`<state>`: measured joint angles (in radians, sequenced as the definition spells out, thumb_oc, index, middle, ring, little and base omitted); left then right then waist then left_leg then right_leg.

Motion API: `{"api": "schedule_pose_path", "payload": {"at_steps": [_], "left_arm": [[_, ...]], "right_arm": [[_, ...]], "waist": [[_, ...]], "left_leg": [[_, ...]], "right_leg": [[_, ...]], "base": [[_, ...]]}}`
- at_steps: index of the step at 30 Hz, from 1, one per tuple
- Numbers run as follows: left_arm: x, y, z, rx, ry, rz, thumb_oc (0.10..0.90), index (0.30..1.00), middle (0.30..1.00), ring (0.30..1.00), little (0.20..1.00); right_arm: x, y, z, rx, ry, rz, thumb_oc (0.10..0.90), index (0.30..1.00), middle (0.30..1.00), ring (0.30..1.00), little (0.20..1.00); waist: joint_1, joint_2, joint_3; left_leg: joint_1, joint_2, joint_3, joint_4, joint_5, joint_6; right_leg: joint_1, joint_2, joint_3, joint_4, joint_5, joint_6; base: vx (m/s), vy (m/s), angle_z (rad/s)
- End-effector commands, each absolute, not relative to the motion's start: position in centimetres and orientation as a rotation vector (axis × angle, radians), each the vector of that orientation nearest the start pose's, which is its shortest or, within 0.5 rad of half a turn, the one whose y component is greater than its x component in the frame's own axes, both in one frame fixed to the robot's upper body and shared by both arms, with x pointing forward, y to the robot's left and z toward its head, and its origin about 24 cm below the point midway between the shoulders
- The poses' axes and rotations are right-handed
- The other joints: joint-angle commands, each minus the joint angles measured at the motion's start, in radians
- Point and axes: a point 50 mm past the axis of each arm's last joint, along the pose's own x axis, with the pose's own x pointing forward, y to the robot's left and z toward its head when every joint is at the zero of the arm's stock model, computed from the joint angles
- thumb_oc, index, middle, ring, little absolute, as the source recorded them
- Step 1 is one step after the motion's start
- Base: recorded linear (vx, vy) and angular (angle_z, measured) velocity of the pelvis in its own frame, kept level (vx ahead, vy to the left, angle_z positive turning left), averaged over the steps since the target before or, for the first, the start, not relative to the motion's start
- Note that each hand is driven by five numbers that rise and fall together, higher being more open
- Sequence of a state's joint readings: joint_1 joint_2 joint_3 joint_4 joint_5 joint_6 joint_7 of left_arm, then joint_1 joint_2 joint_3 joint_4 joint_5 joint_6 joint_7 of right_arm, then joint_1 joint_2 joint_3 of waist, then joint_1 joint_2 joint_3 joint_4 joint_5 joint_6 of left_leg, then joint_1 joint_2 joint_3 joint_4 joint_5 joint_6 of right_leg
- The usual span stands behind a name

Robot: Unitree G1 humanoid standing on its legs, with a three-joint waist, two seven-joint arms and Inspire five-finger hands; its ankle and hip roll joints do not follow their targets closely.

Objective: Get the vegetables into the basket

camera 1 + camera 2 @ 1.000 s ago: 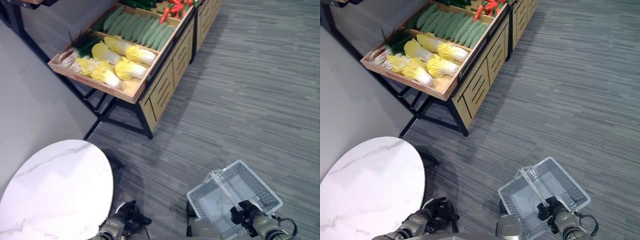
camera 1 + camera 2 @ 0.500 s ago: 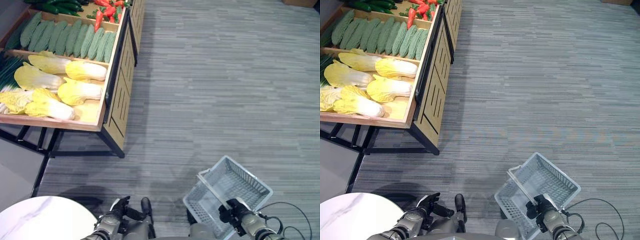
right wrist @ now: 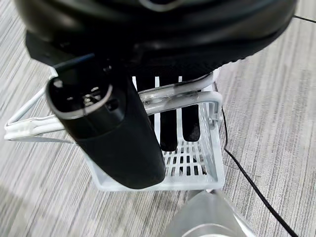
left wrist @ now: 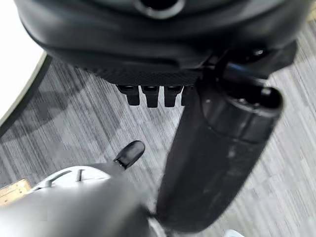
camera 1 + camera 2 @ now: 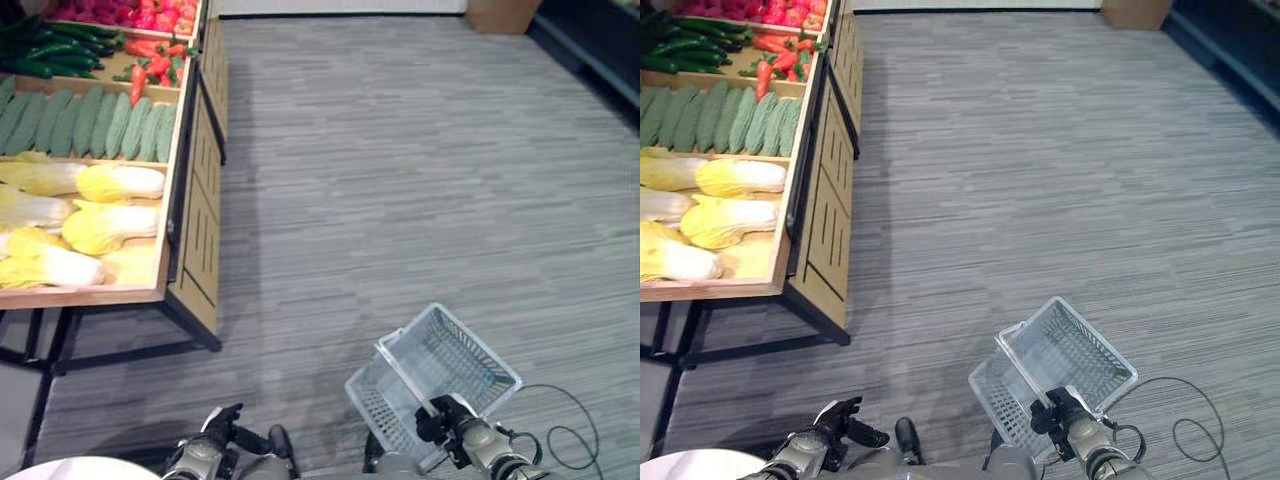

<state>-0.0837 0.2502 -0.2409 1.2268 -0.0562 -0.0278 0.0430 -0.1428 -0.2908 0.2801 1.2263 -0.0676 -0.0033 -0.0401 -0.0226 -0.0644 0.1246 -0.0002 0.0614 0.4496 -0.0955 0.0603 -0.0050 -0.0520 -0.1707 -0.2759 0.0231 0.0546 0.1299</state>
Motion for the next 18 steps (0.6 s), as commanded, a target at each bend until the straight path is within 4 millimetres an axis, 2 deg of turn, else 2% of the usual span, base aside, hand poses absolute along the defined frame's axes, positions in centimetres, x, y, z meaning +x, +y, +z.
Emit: {"api": "schedule_pose_path", "payload": {"at_steps": [1,4,9,10,18], "left_arm": [[14.6,22.3,-14.8,0.399,1.076,-0.034,0.900,1.000,1.000,1.000,1.000],[14.1,21.8,-15.1,0.397,1.096,-0.048,0.900,1.000,1.000,1.000,1.000],[13.1,21.8,-15.5,0.400,1.134,-0.050,0.900,1.000,1.000,1.000,1.000],[12.5,22.0,-15.7,0.395,1.158,-0.041,0.900,1.000,1.000,1.000,1.000],[11.4,22.0,-16.0,0.395,1.192,-0.040,0.900,1.000,1.000,1.000,1.000]], "right_arm": [[16.1,-25.3,-13.4,-0.516,1.045,0.023,0.400,0.300,0.300,0.300,0.300],[15.3,-25.1,-13.8,-0.510,1.072,0.035,0.400,0.300,0.300,0.300,0.300],[14.5,-24.9,-14.2,-0.513,1.098,0.048,0.400,0.300,0.300,0.300,0.300],[13.6,-24.9,-14.5,-0.511,1.131,0.054,0.400,0.300,0.300,0.300,0.300],[12.7,-24.7,-14.9,-0.506,1.164,0.053,0.400,0.300,0.300,0.300,0.300]], "waist": [[-0.032,0.031,0.027],[-0.023,0.021,0.015],[-0.023,0.023,0.004],[-0.021,0.023,-0.003],[-0.014,0.024,-0.003]], "left_leg": [[0.053,-0.015,-0.042,0.013,-0.025,-0.063],[0.071,-0.026,-0.053,0.020,-0.035,-0.060],[0.085,-0.020,-0.070,0.024,-0.038,-0.062],[0.091,-0.019,-0.073,0.016,-0.036,-0.062],[0.091,-0.024,-0.104,0.008,-0.038,-0.056]], "right_leg": [[-0.034,-0.083,0.100,-0.004,0.140,0.116],[0.026,-0.084,0.081,-0.034,0.124,0.113],[0.059,-0.071,0.092,-0.043,0.090,0.102],[0.073,-0.071,0.082,-0.045,0.079,0.098],[0.072,-0.068,0.095,-0.027,0.066,0.092]], "base": [[0.04,0.030,0.08],[0.03,0.001,0.20],[0.02,-0.006,0.04],[0.00,0.000,0.00],[0.01,-0.004,0.03]]}}
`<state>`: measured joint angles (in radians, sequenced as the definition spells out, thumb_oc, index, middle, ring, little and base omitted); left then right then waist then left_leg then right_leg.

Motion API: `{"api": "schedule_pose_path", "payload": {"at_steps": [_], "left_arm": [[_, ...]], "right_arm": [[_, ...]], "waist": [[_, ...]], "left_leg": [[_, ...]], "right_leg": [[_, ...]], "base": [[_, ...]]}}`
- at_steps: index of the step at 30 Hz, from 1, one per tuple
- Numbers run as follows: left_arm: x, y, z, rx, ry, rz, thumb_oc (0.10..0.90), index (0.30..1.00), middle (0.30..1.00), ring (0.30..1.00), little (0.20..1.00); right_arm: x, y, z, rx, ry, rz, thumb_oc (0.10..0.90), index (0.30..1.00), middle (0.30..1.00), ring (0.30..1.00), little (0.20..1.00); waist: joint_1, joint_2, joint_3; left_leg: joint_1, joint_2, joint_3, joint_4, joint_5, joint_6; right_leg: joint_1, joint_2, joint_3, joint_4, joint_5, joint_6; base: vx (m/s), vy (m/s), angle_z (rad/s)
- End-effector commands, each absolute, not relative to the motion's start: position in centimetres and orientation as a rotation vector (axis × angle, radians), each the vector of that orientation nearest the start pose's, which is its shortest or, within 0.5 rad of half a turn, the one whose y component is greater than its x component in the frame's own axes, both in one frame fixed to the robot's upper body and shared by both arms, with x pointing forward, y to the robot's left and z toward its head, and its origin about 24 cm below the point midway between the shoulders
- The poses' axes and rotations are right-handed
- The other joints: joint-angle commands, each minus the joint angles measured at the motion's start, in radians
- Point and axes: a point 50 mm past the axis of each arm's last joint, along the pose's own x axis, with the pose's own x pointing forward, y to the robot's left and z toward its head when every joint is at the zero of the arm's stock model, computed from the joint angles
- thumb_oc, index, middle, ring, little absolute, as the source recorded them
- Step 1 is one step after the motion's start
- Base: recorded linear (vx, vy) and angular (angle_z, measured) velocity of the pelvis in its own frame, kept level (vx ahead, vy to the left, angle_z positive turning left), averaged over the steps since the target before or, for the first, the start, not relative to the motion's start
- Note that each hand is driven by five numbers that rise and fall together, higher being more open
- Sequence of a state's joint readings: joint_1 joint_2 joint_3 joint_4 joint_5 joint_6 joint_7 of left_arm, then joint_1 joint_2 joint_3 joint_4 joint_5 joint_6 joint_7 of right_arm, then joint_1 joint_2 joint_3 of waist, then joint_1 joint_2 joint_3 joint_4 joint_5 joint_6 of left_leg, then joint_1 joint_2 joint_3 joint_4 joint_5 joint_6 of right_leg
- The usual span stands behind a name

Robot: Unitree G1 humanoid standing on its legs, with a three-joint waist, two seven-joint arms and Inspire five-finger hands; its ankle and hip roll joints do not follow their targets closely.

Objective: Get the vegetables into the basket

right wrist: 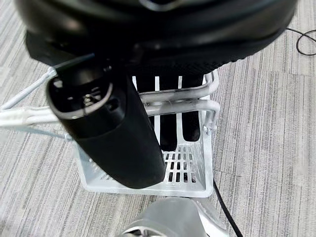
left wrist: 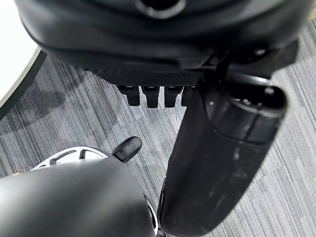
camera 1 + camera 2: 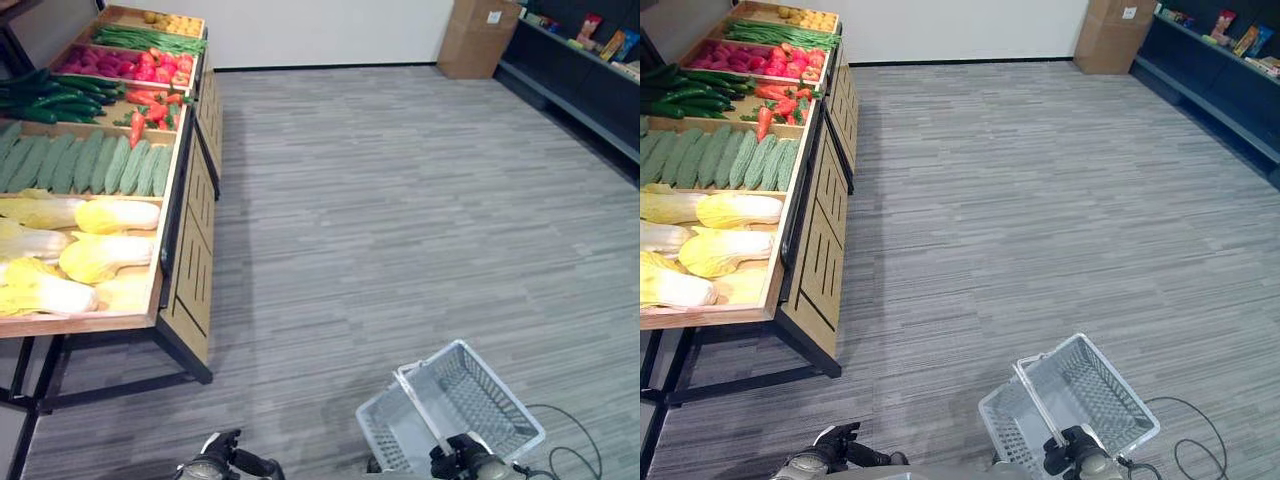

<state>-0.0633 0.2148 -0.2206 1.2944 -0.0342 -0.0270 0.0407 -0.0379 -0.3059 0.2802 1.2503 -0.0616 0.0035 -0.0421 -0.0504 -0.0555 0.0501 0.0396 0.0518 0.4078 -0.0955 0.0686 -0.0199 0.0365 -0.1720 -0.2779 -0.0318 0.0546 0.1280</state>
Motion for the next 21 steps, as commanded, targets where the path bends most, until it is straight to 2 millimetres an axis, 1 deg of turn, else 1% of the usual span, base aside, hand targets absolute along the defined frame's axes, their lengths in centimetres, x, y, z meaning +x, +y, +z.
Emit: {"api": "schedule_pose_path", "payload": {"at_steps": [1,5,6,7,9,10,11,13,16,17,19,20,21], "left_arm": [[11.5,22.1,-16.0,0.391,1.187,-0.032,0.900,1.000,1.000,1.000,1.000],[11.7,22.1,-15.9,0.383,1.179,-0.025,0.900,1.000,1.000,1.000,1.000],[12.0,22.3,-15.7,0.381,1.167,-0.016,0.900,1.000,1.000,1.000,1.000],[12.0,22.3,-15.7,0.381,1.167,-0.016,0.900,1.000,1.000,1.000,1.000],[12.4,22.6,-15.6,0.389,1.157,-0.012,0.900,1.000,1.000,1.000,1.000],[12.4,22.6,-15.6,0.389,1.157,-0.012,0.900,1.000,1.000,1.000,1.000],[12.4,22.7,-15.5,0.390,1.158,-0.013,0.900,1.000,1.000,1.000,1.000],[12.3,23.0,-15.5,0.395,1.164,-0.006,0.900,1.000,1.000,1.000,1.000],[12.6,23.2,-15.4,0.399,1.154,0.005,0.900,1.000,1.000,1.000,1.000],[12.6,23.2,-15.4,0.402,1.155,0.005,0.900,1.000,1.000,1.000,1.000],[12.8,23.3,-15.3,0.403,1.150,0.011,0.900,1.000,1.000,1.000,1.000],[12.9,23.4,-15.3,0.406,1.148,0.016,0.900,1.000,1.000,1.000,1.000],[12.9,23.4,-15.3,0.406,1.148,0.015,0.900,1.000,1.000,1.000,1.000]], "right_arm": [[12.8,-24.7,-14.9,-0.506,1.158,0.052,0.400,0.300,0.300,0.300,0.300],[13.0,-24.9,-14.8,-0.509,1.153,0.046,0.400,0.300,0.300,0.300,0.300],[13.6,-25.1,-14.5,-0.512,1.137,0.040,0.400,0.300,0.300,0.300,0.300],[13.6,-25.1,-14.5,-0.512,1.137,0.040,0.400,0.300,0.300,0.300,0.300],[14.1,-25.4,-14.2,-0.515,1.122,0.032,0.400,0.300,0.300,0.300,0.300],[14.1,-25.4,-14.2,-0.515,1.122,0.032,0.400,0.300,0.300,0.300,0.300],[14.2,-25.4,-14.2,-0.513,1.119,0.031,0.400,0.300,0.300,0.300,0.300],[14.2,-25.4,-14.2,-0.511,1.118,0.029,0.400,0.300,0.300,0.300,0.300],[14.5,-25.6,-14.0,-0.511,1.110,0.018,0.400,0.300,0.300,0.300,0.300],[14.4,-25.6,-14.0,-0.509,1.110,0.016,0.400,0.300,0.300,0.300,0.300],[14.4,-25.6,-14.0,-0.504,1.108,0.013,0.400,0.300,0.300,0.300,0.300],[14.3,-25.6,-14.1,-0.502,1.109,0.011,0.400,0.300,0.300,0.300,0.300],[14.3,-25.6,-14.1,-0.502,1.109,0.011,0.400,0.300,0.300,0.300,0.300]], "waist": [[0.016,0.016,0.077],[0.020,0.017,0.090],[0.025,0.020,0.111],[0.026,0.020,0.110],[0.028,0.025,0.132],[0.028,0.025,0.131],[0.028,0.022,0.133],[0.023,0.017,0.133],[0.007,0.015,0.135],[0.003,0.015,0.135],[-0.014,0.016,0.137],[-0.024,0.013,0.142],[-0.025,0.017,0.141]], "left_leg": [[0.051,-0.020,-0.064,0.008,-0.051,-0.036],[0.054,-0.029,-0.062,0.008,-0.061,-0.024],[0.055,-0.034,-0.053,0.008,-0.067,-0.011],[0.054,-0.034,-0.051,0.008,-0.067,-0.011],[0.060,-0.038,-0.045,0.008,-0.076,-0.001],[0.059,-0.038,-0.045,0.008,-0.076,-0.001],[0.064,-0.043,-0.043,0.008,-0.083,-0.001],[0.068,-0.044,-0.040,0.008,-0.089,-0.009],[0.067,-0.031,-0.057,0.008,-0.095,-0.030],[0.068,-0.026,-0.062,0.008,-0.096,-0.038],[0.082,-0.015,-0.081,0.008,-0.107,-0.055],[0.111,-0.002,-0.093,0.008,-0.122,-0.073],[0.111,0.001,-0.093,0.008,-0.124,-0.074]], "right_leg": [[-0.024,-0.069,0.107,0.044,0.065,0.095],[-0.050,-0.072,0.125,0.092,0.064,0.100],[-0.097,-0.075,0.130,0.175,0.087,0.113],[-0.101,-0.075,0.132,0.178,0.086,0.114],[-0.156,-0.089,0.120,0.283,0.130,0.124],[-0.158,-0.089,0.120,0.285,0.129,0.124],[-0.168,-0.099,0.111,0.279,0.143,0.125],[-0.168,-0.099,0.111,0.224,0.144,0.121],[-0.200,-0.090,0.157,0.093,0.147,0.115],[-0.204,-0.092,0.165,0.058,0.157,0.117],[-0.248,-0.099,0.203,0.004,0.192,0.126],[-0.307,-0.117,0.186,-0.035,0.234,0.134],[-0.307,-0.114,0.183,-0.035,0.232,0.134]], "base": [[0.00,0.000,0.00],[0.01,0.052,-0.03],[0.00,0.078,-0.16],[0.00,0.089,-0.34],[0.04,0.054,-0.17],[0.06,0.024,0.03],[0.08,-0.017,0.04],[0.12,-0.041,0.08],[0.15,-0.082,0.00],[0.19,-0.109,-0.02],[0.26,-0.151,0.06],[0.24,-0.150,0.05],[0.25,-0.177,0.00]]}}
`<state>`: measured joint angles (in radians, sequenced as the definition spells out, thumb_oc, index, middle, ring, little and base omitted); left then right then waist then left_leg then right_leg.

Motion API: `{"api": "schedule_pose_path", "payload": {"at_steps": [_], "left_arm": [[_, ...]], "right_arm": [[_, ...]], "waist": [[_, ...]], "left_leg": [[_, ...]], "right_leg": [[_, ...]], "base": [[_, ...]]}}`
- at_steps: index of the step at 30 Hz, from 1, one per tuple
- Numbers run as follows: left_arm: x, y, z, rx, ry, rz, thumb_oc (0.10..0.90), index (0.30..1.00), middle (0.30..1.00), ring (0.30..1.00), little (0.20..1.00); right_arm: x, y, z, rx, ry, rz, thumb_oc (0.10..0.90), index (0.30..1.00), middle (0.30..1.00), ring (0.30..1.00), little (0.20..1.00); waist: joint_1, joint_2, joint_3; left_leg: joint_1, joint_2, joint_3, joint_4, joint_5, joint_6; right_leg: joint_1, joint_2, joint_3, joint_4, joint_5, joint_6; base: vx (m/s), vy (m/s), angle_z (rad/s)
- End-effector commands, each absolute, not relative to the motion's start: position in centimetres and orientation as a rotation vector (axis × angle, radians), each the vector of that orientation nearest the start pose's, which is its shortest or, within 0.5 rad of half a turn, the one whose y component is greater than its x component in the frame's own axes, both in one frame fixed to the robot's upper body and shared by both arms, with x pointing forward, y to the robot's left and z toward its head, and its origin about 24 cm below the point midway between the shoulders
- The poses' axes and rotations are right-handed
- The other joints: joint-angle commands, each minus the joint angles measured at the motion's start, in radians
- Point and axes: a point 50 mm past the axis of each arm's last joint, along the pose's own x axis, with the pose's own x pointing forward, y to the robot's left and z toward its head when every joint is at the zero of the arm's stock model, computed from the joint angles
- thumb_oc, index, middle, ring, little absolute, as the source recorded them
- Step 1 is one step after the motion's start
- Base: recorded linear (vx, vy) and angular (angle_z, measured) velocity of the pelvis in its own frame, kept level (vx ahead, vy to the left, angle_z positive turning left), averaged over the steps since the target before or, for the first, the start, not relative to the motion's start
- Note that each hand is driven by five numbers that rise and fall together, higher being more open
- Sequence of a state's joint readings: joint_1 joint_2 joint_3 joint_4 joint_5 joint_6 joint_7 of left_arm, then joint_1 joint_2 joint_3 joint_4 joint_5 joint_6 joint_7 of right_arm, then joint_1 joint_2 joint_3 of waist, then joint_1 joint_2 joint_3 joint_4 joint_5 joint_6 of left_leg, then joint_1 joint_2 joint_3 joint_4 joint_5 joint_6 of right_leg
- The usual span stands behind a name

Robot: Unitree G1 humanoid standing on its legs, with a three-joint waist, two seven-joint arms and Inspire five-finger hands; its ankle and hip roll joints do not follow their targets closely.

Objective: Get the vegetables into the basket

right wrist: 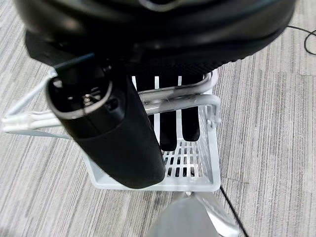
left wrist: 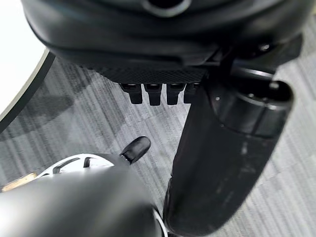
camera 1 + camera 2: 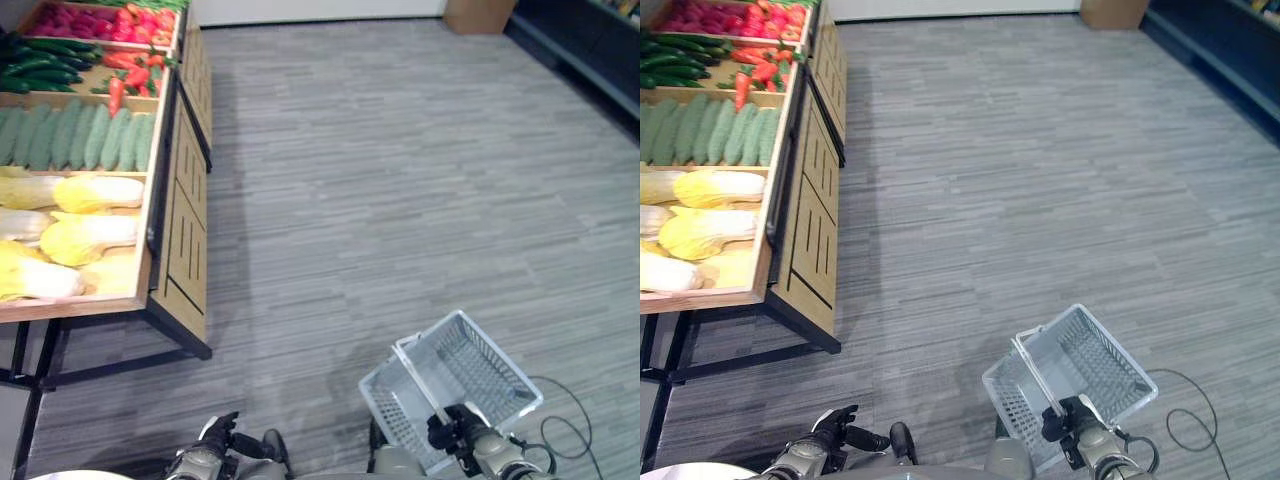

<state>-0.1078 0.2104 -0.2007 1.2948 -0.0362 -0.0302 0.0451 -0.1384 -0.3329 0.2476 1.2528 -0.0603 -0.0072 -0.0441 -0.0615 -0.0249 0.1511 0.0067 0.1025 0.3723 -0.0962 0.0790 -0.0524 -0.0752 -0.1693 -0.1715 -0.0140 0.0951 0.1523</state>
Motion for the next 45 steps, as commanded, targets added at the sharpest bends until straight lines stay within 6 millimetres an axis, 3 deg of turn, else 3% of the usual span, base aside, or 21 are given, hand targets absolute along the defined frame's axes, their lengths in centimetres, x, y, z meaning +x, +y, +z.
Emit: {"api": "schedule_pose_path", "payload": {"at_steps": [1,3,4,8,11,14,15,19,23,24,28,29,33,34,36,38,39,40,42,45], "left_arm": [[12.9,23.4,-15.3,0.405,1.149,0.018,0.900,1.000,1.000,1.000,1.000],[12.5,23.4,-15.4,0.401,1.159,0.019,0.900,1.000,1.000,1.000,1.000],[12.3,23.3,-15.5,0.405,1.168,0.009,0.900,1.000,1.000,1.000,1.000],[12.2,22.9,-15.6,0.405,1.176,-0.013,0.900,1.000,1.000,1.000,1.000],[12.4,21.9,-15.7,0.392,1.168,-0.036,0.900,1.000,1.000,1.000,1.000],[13.4,21.2,-15.5,0.383,1.137,-0.046,0.900,1.000,1.000,1.000,1.000],[13.4,21.2,-15.5,0.382,1.137,-0.046,0.900,1.000,1.000,1.000,1.000],[13.5,20.8,-15.6,0.366,1.135,-0.042,0.900,1.000,1.000,1.000,1.000],[13.5,20.7,-15.6,0.367,1.133,-0.049,0.900,1.000,1.000,1.000,1.000],[13.6,20.7,-15.5,0.366,1.126,-0.046,0.900,1.000,1.000,1.000,1.000],[13.8,20.8,-15.4,0.361,1.118,-0.036,0.900,1.000,1.000,1.000,1.000],[13.9,21.0,-15.4,0.361,1.115,-0.033,0.900,1.000,1.000,1.000,1.000],[13.9,21.3,-15.3,0.359,1.113,-0.018,0.900,1.000,1.000,1.000,1.000],[13.9,21.4,-15.3,0.353,1.112,-0.013,0.900,1.000,1.000,1.000,1.000],[13.7,21.4,-15.3,0.347,1.117,-0.008,0.900,1.000,1.000,1.000,1.000],[13.2,21.5,-15.5,0.343,1.130,-0.001,0.900,1.000,1.000,1.000,1.000],[13.2,21.5,-15.5,0.344,1.131,-0.002,0.900,1.000,1.000,1.000,1.000],[12.8,21.4,-15.6,0.345,1.139,-0.009,0.900,1.000,1.000,1.000,1.000],[12.7,21.1,-15.7,0.340,1.137,-0.013,0.900,1.000,1.000,1.000,1.000],[12.7,21.2,-15.7,0.335,1.135,-0.005,0.900,1.000,1.000,1.000,1.000]], "right_arm": [[14.3,-25.5,-14.1,-0.499,1.107,0.013,0.400,0.300,0.300,0.300,0.300],[14.1,-25.6,-14.1,-0.497,1.113,0.015,0.400,0.300,0.300,0.300,0.300],[13.8,-25.7,-14.2,-0.494,1.119,0.021,0.400,0.300,0.300,0.300,0.300],[13.2,-26.1,-14.3,-0.488,1.133,0.015,0.400,0.300,0.300,0.300,0.300],[13.0,-26.9,-14.1,-0.512,1.139,0.003,0.400,0.300,0.300,0.300,0.300],[13.8,-27.5,-13.5,-0.538,1.108,-0.006,0.400,0.300,0.300,0.300,0.300],[13.8,-27.5,-13.5,-0.538,1.108,-0.006,0.400,0.300,0.300,0.300,0.300],[14.0,-27.7,-13.4,-0.543,1.095,-0.004,0.400,0.300,0.300,0.300,0.300],[13.8,-27.7,-13.5,-0.549,1.103,0.007,0.400,0.300,0.300,0.300,0.300],[13.6,-27.6,-13.6,-0.550,1.110,0.019,0.400,0.300,0.300,0.300,0.300],[12.9,-27.4,-13.9,-0.552,1.131,0.036,0.400,0.300,0.300,0.300,0.300],[12.8,-27.3,-13.9,-0.557,1.137,0.044,0.400,0.300,0.300,0.300,0.300],[12.4,-27.6,-14.0,-0.559,1.151,0.038,0.400,0.300,0.300,0.300,0.300],[12.2,-27.8,-14.0,-0.556,1.162,0.024,0.400,0.300,0.300,0.300,0.300],[12.3,-27.7,-14.0,-0.551,1.160,0.022,0.400,0.300,0.300,0.300,0.300],[12.4,-27.7,-14.0,-0.558,1.159,0.025,0.400,0.300,0.300,0.300,0.300],[12.4,-27.7,-14.0,-0.558,1.160,0.025,0.400,0.300,0.300,0.300,0.300],[12.2,-27.6,-14.1,-0.573,1.164,0.037,0.400,0.300,0.300,0.300,0.300],[12.2,-27.5,-14.1,-0.583,1.158,0.046,0.400,0.300,0.300,0.300,0.300],[12.6,-27.2,-14.1,-0.588,1.144,0.057,0.400,0.300,0.300,0.300,0.300]], "waist": [[-0.017,-0.015,0.041],[-0.030,-0.015,0.044],[-0.052,-0.015,0.045],[-0.070,0.002,0.034],[-0.074,0.048,0.027],[-0.069,0.065,0.032],[-0.070,0.066,0.033],[-0.072,0.085,0.035],[-0.072,0.093,0.035],[-0.072,0.100,0.041],[-0.068,0.091,0.061],[-0.059,0.067,0.074],[-0.038,0.043,0.090],[-0.022,0.038,0.096],[-0.002,0.021,0.097],[0.024,0.022,0.093],[0.027,0.018,0.095],[0.047,0.023,0.094],[0.066,0.031,0.094],[0.075,0.039,0.090]], "left_leg": [[0.164,-0.046,-0.062,0.009,-0.143,-0.050],[0.206,-0.039,-0.076,0.009,-0.167,-0.062],[0.246,-0.036,-0.099,0.009,-0.187,-0.069],[0.293,-0.020,-0.143,0.009,-0.199,-0.079],[0.265,0.025,-0.178,0.075,-0.099,-0.100],[0.193,0.049,-0.230,0.167,0.021,-0.131],[0.194,0.050,-0.231,0.166,0.021,-0.132],[0.183,0.079,-0.269,0.179,0.126,-0.154],[0.179,0.094,-0.279,0.183,0.167,-0.164],[0.166,0.105,-0.290,0.204,0.209,-0.169],[0.100,0.121,-0.295,0.343,0.291,-0.168],[0.052,0.122,-0.268,0.437,0.294,-0.152],[-0.011,0.116,-0.223,0.496,0.258,-0.132],[-0.064,0.094,-0.213,0.478,0.213,-0.120],[-0.144,0.083,-0.189,0.471,0.177,-0.115],[-0.213,0.090,-0.149,0.349,0.157,-0.114],[-0.204,0.087,-0.145,0.345,0.155,-0.114],[-0.207,0.089,-0.132,0.202,0.175,-0.120],[-0.229,0.085,-0.164,0.080,0.222,-0.130],[-0.252,0.097,-0.175,0.014,0.261,-0.148]], "right_leg": [[-0.226,-0.125,0.052,-0.058,0.201,0.110],[-0.253,-0.130,0.011,-0.061,0.217,0.110],[-0.257,-0.126,0.028,-0.043,0.229,0.110],[-0.233,-0.106,0.041,-0.002,0.221,0.104],[-0.208,-0.055,0.016,0.038,0.173,0.063],[-0.162,-0.018,-0.026,0.031,0.127,0.016],[-0.161,-0.018,-0.028,0.031,0.127,0.016],[-0.122,0.039,-0.038,0.011,0.072,-0.021],[-0.116,0.063,-0.040,0.012,0.048,-0.036],[-0.115,0.081,-0.035,0.023,0.025,-0.050],[-0.088,0.106,-0.022,0.046,-0.031,-0.091],[-0.058,0.102,-0.009,0.047,-0.046,-0.107],[0.001,0.107,0.009,0.038,-0.067,-0.113],[0.031,0.109,0.018,0.028,-0.072,-0.108],[0.069,0.101,0.032,0.008,-0.077,-0.096],[0.110,0.102,0.045,-0.008,-0.090,-0.075],[0.116,0.099,0.048,-0.010,-0.092,-0.073],[0.157,0.097,0.063,-0.017,-0.115,-0.059],[0.194,0.096,0.079,-0.023,-0.131,-0.051],[0.244,0.104,0.118,-0.027,-0.160,-0.051]], "base": [[0.19,-0.137,0.07],[0.33,-0.211,0.08],[0.30,-0.171,0.14],[0.27,-0.183,0.78],[0.20,-0.221,0.15],[0.16,-0.251,0.31],[0.16,-0.206,0.14],[0.19,-0.198,0.09],[0.14,-0.145,0.00],[0.15,-0.182,-0.06],[0.18,-0.278,0.00],[0.18,-0.293,0.04],[0.21,-0.227,-0.08],[0.16,-0.090,0.10],[0.23,-0.093,0.06],[0.24,-0.001,-0.13],[0.32,0.095,-0.39],[0.32,0.104,-0.31],[0.37,0.123,-0.36],[0.28,0.087,-0.70]]}}
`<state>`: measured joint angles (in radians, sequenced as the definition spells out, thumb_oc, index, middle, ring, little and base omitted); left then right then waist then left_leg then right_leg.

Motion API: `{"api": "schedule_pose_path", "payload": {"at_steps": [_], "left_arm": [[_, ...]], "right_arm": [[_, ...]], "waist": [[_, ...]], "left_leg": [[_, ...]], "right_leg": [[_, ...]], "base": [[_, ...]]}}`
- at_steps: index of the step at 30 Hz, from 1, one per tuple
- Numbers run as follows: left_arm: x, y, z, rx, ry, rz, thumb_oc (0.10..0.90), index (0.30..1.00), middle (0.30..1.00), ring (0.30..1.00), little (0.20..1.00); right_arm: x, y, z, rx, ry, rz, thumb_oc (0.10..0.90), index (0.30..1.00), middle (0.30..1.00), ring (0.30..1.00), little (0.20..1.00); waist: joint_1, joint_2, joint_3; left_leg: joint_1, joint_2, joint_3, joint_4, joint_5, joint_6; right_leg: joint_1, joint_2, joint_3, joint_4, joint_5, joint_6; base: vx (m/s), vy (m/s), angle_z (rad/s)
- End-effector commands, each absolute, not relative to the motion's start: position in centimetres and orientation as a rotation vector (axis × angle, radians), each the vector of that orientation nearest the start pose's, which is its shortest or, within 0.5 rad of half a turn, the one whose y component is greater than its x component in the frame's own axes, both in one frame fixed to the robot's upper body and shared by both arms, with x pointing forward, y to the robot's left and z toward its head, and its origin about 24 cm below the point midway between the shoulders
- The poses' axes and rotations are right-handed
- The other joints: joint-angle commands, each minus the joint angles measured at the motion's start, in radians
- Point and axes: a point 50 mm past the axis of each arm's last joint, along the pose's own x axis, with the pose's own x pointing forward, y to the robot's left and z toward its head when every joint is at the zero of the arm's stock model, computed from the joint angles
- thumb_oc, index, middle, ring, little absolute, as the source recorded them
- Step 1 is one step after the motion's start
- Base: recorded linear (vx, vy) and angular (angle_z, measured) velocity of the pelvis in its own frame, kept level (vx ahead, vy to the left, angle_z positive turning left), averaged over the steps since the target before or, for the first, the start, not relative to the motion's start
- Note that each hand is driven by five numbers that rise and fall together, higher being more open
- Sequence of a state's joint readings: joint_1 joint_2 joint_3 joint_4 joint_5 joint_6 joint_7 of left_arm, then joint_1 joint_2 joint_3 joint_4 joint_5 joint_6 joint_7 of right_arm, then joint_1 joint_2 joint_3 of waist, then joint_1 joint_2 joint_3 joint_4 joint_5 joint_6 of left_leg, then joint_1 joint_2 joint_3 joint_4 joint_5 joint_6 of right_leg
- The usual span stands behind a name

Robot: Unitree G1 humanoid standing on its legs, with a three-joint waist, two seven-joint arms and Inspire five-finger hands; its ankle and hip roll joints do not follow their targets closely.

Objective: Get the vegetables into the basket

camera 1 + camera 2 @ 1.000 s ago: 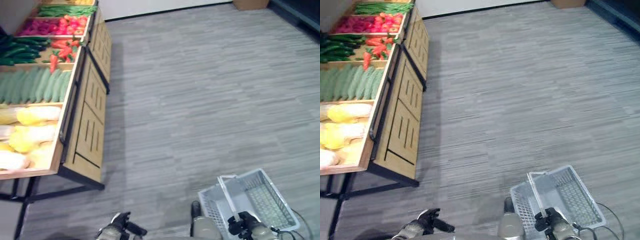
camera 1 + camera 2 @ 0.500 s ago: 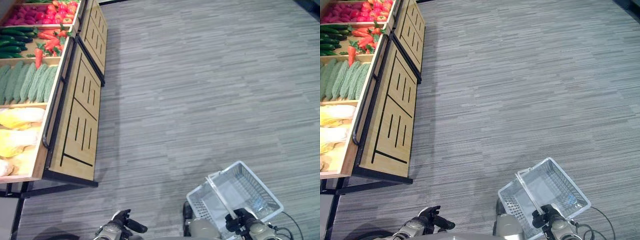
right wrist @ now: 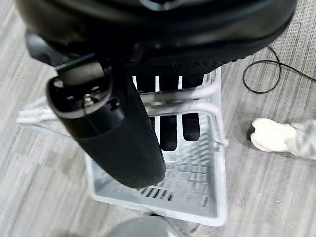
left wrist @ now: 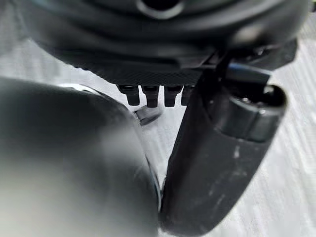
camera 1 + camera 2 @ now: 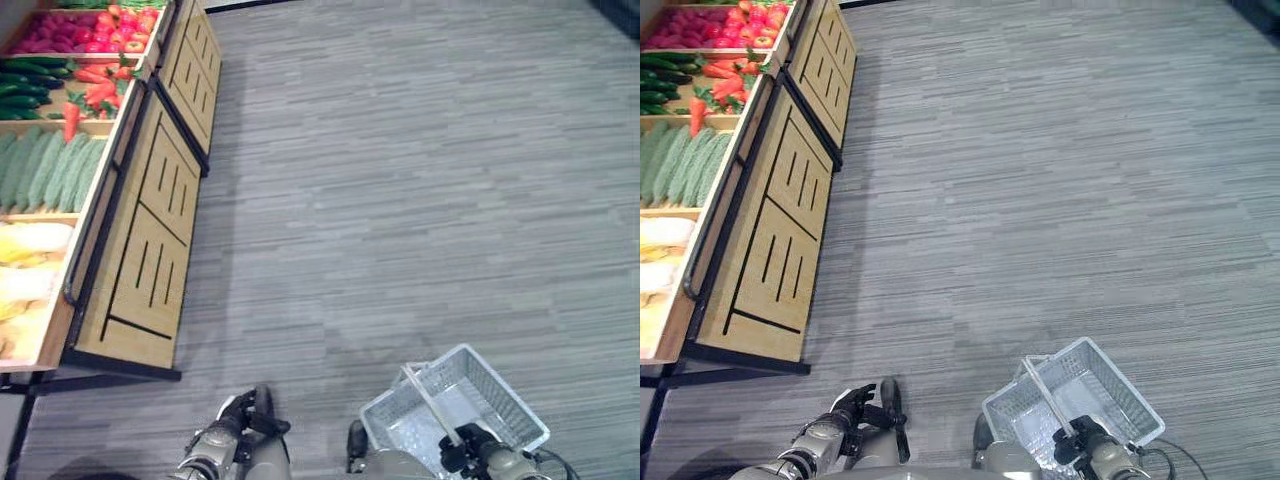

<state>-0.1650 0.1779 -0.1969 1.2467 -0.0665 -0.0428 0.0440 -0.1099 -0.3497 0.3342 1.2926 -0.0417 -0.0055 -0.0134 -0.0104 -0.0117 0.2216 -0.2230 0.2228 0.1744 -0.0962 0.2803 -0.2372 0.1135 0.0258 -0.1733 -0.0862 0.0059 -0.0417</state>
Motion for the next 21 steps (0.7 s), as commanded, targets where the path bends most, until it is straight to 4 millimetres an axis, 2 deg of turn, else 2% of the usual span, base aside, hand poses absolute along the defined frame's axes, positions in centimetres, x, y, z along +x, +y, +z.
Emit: {"api": "schedule_pose_path", "payload": {"at_steps": [1,4,5,7,8,9,10,11,14,15,16,17,19,20,21], "left_arm": [[12.5,21.2,-15.8,0.333,1.138,-0.004,0.900,1.000,1.000,1.000,1.000],[11.8,21.4,-16.0,0.332,1.159,0.001,0.900,1.000,1.000,1.000,1.000],[11.3,21.6,-16.1,0.330,1.174,0.006,0.900,1.000,1.000,1.000,1.000],[11.3,21.5,-16.1,0.335,1.173,-0.001,0.900,1.000,1.000,1.000,1.000],[11.4,21.7,-16.0,0.339,1.169,-0.001,0.900,1.000,1.000,1.000,1.000],[11.4,21.7,-16.0,0.340,1.170,-0.001,0.900,1.000,1.000,1.000,1.000],[11.7,22.0,-15.9,0.345,1.161,0.004,0.900,1.000,1.000,1.000,1.000],[11.7,22.0,-15.8,0.346,1.161,0.005,0.900,1.000,1.000,1.000,1.000],[12.2,22.5,-15.6,0.346,1.141,0.022,0.900,1.000,1.000,1.000,1.000],[12.4,22.6,-15.5,0.343,1.137,0.029,0.900,1.000,1.000,1.000,1.000],[12.8,22.8,-15.3,0.345,1.125,0.029,0.900,1.000,1.000,1.000,1.000],[12.8,22.8,-15.3,0.345,1.125,0.029,0.900,1.000,1.000,1.000,1.000],[13.0,22.9,-15.2,0.343,1.121,0.035,0.900,1.000,1.000,1.000,1.000],[13.2,22.9,-15.2,0.338,1.119,0.040,0.900,1.000,1.000,1.000,1.000],[13.2,22.9,-15.2,0.338,1.119,0.040,0.900,1.000,1.000,1.000,1.000]], "right_arm": [[12.6,-27.1,-14.1,-0.588,1.144,0.063,0.400,0.300,0.300,0.300,0.300],[12.6,-27.0,-14.2,-0.587,1.147,0.074,0.400,0.300,0.300,0.300,0.300],[12.5,-26.8,-14.3,-0.581,1.155,0.080,0.400,0.300,0.300,0.300,0.300],[12.4,-26.8,-14.3,-0.575,1.160,0.077,0.400,0.300,0.300,0.300,0.300],[12.2,-26.7,-14.4,-0.569,1.168,0.078,0.400,0.300,0.300,0.300,0.300],[12.2,-26.6,-14.4,-0.568,1.168,0.078,0.400,0.300,0.300,0.300,0.300],[11.9,-26.4,-14.6,-0.559,1.183,0.076,0.400,0.300,0.300,0.300,0.300],[11.9,-26.4,-14.6,-0.558,1.183,0.077,0.400,0.300,0.300,0.300,0.300],[12.2,-25.9,-14.7,-0.568,1.177,0.101,0.400,0.300,0.300,0.300,0.300],[12.3,-25.7,-14.8,-0.565,1.177,0.108,0.400,0.300,0.300,0.300,0.300],[12.3,-25.6,-14.8,-0.559,1.176,0.106,0.400,0.300,0.300,0.300,0.300],[12.3,-25.6,-14.8,-0.560,1.175,0.106,0.400,0.300,0.300,0.300,0.300],[12.3,-25.6,-14.8,-0.557,1.178,0.103,0.400,0.300,0.300,0.300,0.300],[12.4,-25.7,-14.7,-0.548,1.178,0.088,0.400,0.300,0.300,0.300,0.300],[12.4,-25.7,-14.7,-0.548,1.178,0.088,0.400,0.300,0.300,0.300,0.300]], "waist": [[0.028,0.024,0.018],[0.046,0.024,0.008],[0.051,0.020,-0.016],[0.053,0.016,-0.024],[0.056,0.003,-0.037],[0.057,0.000,-0.038],[0.058,-0.024,-0.053],[0.060,-0.027,-0.055],[0.077,-0.060,-0.071],[0.082,-0.074,-0.079],[0.080,-0.092,-0.079],[0.084,-0.089,-0.081],[0.088,-0.099,-0.079],[0.081,-0.097,-0.068],[0.085,-0.094,-0.070]], "left_leg": [[-0.026,-0.020,0.033,0.009,0.064,0.034],[-0.020,-0.012,0.057,0.011,0.078,0.034],[-0.004,-0.012,0.077,0.011,0.052,0.052],[-0.002,-0.016,0.095,0.020,0.048,0.060],[-0.001,-0.036,0.124,0.036,0.020,0.089],[-0.001,-0.037,0.126,0.036,0.019,0.090],[0.004,-0.060,0.163,0.056,-0.018,0.119],[0.004,-0.061,0.167,0.057,-0.020,0.120],[0.012,-0.085,0.219,0.076,-0.055,0.145],[0.016,-0.099,0.239,0.075,-0.070,0.155],[0.041,-0.131,0.246,0.061,-0.095,0.174],[0.038,-0.125,0.248,0.063,-0.095,0.173],[0.066,-0.148,0.256,0.049,-0.116,0.189],[0.095,-0.163,0.248,0.043,-0.143,0.205],[0.092,-0.158,0.250,0.042,-0.141,0.204]], "right_leg": [[0.070,-0.090,0.134,0.045,-0.080,0.142],[0.123,-0.086,0.166,0.035,-0.106,0.143],[0.150,-0.097,0.175,0.026,-0.125,0.152],[0.160,-0.112,0.181,0.027,-0.130,0.158],[0.164,-0.145,0.184,0.038,-0.134,0.177],[0.163,-0.147,0.185,0.039,-0.135,0.178],[0.150,-0.178,0.196,0.064,-0.104,0.200],[0.148,-0.182,0.199,0.064,-0.104,0.201],[0.106,-0.210,0.214,0.111,-0.020,0.242],[0.096,-0.226,0.216,0.133,0.017,0.261],[0.072,-0.244,0.210,0.184,0.073,0.289],[0.068,-0.240,0.215,0.182,0.078,0.288],[0.043,-0.246,0.207,0.241,0.155,0.303],[0.004,-0.244,0.190,0.337,0.207,0.303],[0.000,-0.240,0.193,0.334,0.212,0.303]], "base": [[0.27,0.083,-0.77],[0.28,0.129,-0.50],[0.24,0.144,-0.58],[0.22,0.187,-0.45],[0.22,0.202,-0.27],[0.31,0.264,-0.42],[0.17,0.140,-0.06],[0.23,0.177,-0.20],[0.16,0.116,-0.34],[0.25,0.212,-0.52],[0.20,0.182,-0.42],[0.17,0.156,-0.28],[0.16,0.153,-0.09],[0.16,0.146,-0.07],[0.22,0.233,-0.04]]}}
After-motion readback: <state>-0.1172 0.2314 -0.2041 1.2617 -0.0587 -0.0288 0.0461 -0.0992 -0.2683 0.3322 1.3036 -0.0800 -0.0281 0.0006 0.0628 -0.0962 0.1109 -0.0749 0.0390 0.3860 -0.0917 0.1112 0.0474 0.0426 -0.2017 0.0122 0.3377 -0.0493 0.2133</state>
